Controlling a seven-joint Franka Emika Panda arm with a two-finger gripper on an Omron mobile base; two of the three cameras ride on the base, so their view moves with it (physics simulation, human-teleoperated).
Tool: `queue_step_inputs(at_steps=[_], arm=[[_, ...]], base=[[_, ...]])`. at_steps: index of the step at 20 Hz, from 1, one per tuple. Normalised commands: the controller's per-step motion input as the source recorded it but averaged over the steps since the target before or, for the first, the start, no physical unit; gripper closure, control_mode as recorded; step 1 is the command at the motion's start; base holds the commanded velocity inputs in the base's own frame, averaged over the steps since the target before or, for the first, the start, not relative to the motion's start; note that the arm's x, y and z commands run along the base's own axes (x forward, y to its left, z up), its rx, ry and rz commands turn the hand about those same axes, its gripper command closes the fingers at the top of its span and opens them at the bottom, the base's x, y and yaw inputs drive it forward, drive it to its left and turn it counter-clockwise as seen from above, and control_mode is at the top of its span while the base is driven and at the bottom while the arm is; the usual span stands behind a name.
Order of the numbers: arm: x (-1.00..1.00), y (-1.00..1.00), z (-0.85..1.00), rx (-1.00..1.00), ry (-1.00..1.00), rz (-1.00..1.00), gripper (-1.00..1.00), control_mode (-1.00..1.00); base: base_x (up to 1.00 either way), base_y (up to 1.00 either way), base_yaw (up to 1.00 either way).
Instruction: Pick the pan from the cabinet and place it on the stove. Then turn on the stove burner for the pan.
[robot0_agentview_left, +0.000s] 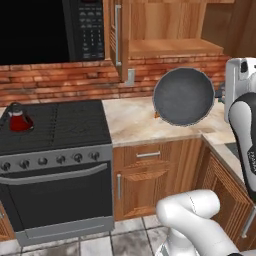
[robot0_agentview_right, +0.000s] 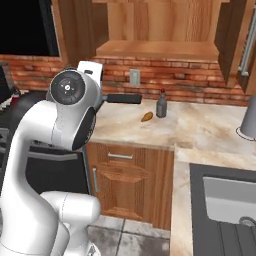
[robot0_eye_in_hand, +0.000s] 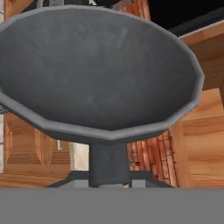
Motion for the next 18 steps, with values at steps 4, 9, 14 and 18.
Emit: queue_step_inputs(at_steps=[4,9,14,18], arm=[[0.0,0.0,0.0,0.0,0.0,0.0,1.0,1.0],[0.0,0.0,0.0,0.0,0.0,0.0,1.0,1.0],[0.0,0.0,0.0,0.0,0.0,0.0,1.0,1.0],[0.0,0.0,0.0,0.0,0.0,0.0,1.0,1.0]], base=[[-0.42,0.5,0.0],[-0.38,0.57,0.0],[-0.3,0.65,0.0],[-0.13,0.73,0.0]])
